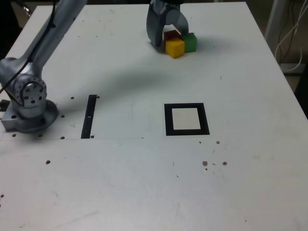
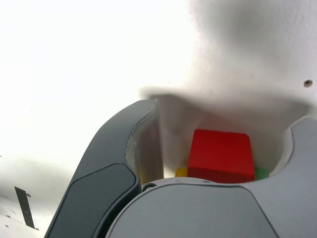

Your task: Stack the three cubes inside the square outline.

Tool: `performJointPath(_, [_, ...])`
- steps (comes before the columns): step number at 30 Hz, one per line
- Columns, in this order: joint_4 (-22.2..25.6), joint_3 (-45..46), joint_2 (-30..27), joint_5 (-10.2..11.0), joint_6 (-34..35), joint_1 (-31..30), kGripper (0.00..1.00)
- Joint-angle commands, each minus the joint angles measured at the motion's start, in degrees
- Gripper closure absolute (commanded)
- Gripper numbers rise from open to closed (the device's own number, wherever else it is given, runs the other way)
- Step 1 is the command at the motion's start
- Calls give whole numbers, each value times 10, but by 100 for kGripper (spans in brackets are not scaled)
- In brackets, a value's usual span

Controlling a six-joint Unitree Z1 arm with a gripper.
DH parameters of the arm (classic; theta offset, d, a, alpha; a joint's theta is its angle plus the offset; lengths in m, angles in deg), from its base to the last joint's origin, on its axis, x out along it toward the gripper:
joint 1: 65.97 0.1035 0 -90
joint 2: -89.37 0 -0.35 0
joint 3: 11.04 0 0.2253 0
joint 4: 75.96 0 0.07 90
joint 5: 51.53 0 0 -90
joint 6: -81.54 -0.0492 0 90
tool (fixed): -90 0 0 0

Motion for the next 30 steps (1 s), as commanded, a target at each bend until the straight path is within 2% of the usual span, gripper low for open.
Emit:
performJointPath(1, [5,-1,5,0,1,-2,19])
performJointPath(9, [-2,-5,8,-8,1,-4,33])
performJointPath(18, [-43,23,-9,-37,0,-12,44])
performJointPath(25, [-64,32,-17,-35,0,-16,54])
performJointPath(30, [-64,28,-14,-25,-2,-15,60])
